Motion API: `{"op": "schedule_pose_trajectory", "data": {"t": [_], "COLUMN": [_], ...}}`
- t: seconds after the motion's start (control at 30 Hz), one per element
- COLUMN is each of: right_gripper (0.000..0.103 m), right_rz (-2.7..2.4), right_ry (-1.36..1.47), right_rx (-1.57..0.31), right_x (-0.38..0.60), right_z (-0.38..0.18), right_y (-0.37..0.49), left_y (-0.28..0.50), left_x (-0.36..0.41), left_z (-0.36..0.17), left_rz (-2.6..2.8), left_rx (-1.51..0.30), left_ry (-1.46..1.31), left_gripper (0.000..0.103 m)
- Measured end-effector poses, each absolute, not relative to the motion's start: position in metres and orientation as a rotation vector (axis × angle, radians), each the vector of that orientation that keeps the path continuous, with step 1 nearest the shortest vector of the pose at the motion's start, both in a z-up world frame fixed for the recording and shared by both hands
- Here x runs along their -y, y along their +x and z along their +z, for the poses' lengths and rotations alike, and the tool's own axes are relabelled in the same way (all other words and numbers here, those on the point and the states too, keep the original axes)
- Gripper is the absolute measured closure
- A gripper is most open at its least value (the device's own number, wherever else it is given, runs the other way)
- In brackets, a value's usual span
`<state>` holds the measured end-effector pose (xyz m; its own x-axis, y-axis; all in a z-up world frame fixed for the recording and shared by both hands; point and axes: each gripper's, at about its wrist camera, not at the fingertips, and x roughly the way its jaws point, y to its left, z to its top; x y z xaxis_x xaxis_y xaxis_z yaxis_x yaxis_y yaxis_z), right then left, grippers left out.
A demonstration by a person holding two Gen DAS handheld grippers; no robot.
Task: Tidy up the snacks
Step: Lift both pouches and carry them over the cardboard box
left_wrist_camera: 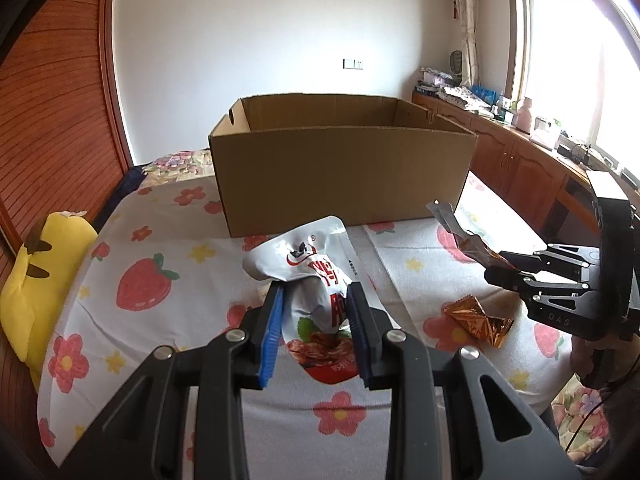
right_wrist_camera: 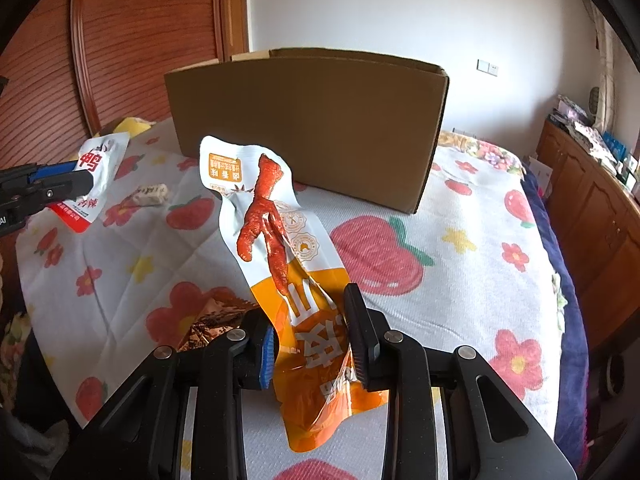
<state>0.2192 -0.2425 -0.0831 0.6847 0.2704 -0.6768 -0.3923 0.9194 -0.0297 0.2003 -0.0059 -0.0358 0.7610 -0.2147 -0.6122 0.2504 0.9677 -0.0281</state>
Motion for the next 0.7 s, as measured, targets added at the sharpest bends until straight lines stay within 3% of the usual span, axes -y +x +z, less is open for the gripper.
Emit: {"op": "schedule_pose_trajectory", "data": {"t": [0.33, 0.7], "right_gripper": [0.074, 0.074], "right_rz": [0.387, 0.410], "right_ry": [-0.147, -0.178], "right_rx": [-0.723, -0.612], "right_x": [0.246, 0.233], "right_z": [-0.073, -0.015], "right_y": [0.222, 0.226], "left_y": [0.206, 0.228], "left_x": [0.004, 0.001], "left_z": [-0.019, 0.006], "left_rz": [-0.267, -0.281], "left_rx": [-0.607, -0.544], "left_ry": [0.062, 0.063], "left_gripper": [0.074, 0.074]}}
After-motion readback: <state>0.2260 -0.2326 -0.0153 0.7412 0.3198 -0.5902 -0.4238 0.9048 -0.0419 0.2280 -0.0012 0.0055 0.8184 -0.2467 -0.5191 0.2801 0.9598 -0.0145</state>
